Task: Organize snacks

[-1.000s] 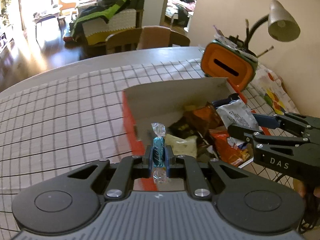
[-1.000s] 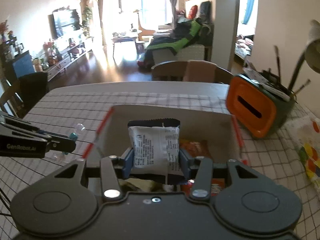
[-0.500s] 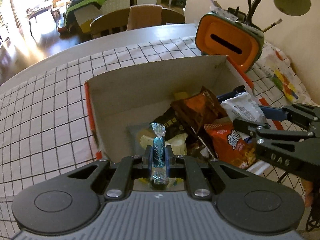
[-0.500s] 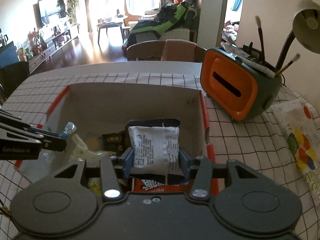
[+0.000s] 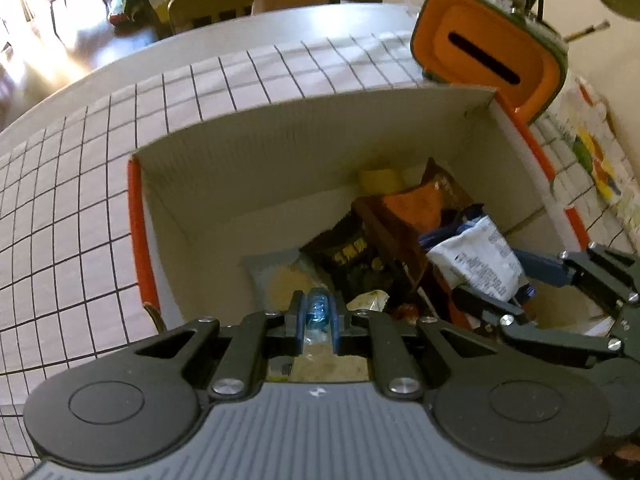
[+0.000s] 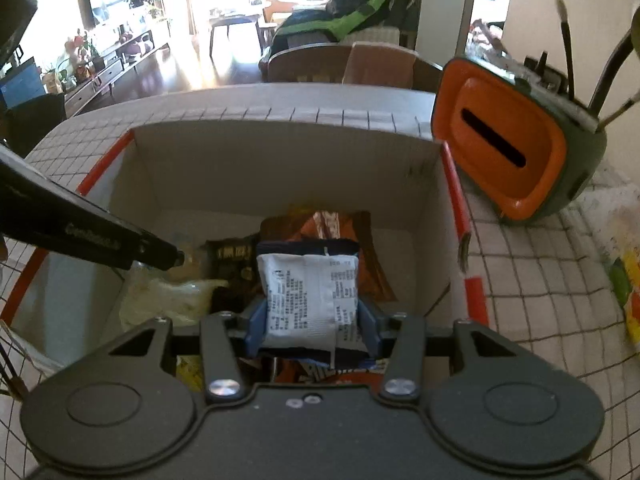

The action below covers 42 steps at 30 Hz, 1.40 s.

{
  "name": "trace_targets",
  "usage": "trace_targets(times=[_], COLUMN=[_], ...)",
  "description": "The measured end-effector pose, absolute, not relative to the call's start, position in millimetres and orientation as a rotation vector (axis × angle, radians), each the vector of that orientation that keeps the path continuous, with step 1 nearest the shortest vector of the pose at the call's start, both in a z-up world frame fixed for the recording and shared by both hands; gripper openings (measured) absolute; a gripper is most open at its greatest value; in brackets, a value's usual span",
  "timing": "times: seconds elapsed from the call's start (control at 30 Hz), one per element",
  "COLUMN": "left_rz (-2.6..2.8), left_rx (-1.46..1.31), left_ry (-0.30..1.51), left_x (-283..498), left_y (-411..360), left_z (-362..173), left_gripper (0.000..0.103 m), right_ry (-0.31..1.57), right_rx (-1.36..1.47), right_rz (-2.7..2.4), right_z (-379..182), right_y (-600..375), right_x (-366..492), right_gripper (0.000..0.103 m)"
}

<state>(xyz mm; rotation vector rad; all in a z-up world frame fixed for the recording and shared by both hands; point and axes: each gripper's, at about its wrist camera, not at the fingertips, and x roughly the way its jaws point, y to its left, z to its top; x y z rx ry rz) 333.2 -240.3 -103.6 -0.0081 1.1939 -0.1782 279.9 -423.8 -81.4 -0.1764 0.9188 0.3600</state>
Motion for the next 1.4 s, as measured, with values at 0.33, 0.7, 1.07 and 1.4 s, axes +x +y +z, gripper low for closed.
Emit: trace_targets(times=[0.33, 0.7, 1.07, 1.4], left_rz=[-0.162, -0.163, -0.220, -0.221], left_rx=[0.027, 0.010, 0.051, 0.055], left_ry=[1.190, 1.108, 0.983, 0.863], left_x=[326.8, 302.5, 269.0, 238.5], left_y=[-245.6, -241.5, -229.2, -205.5], left_z=[-112.3, -88.6, -51.4, -26.2], left_gripper=[0.012, 0.028, 0.063, 0.077], right_ry=[0.932, 0.896, 0.842, 0.790], right_rx=[-0.171, -0.155, -0.098, -0.066], right_rz=[0.370, 0.387, 0.367, 0.370], right_z=[-79.4, -57.7, -26.3, -1.6], right_y=[-428.5, -435.7, -430.7, -411.2], right_x=[279.0, 268.1, 243.8, 221.1], right_gripper=[0.048, 0.063, 0.081, 0.096])
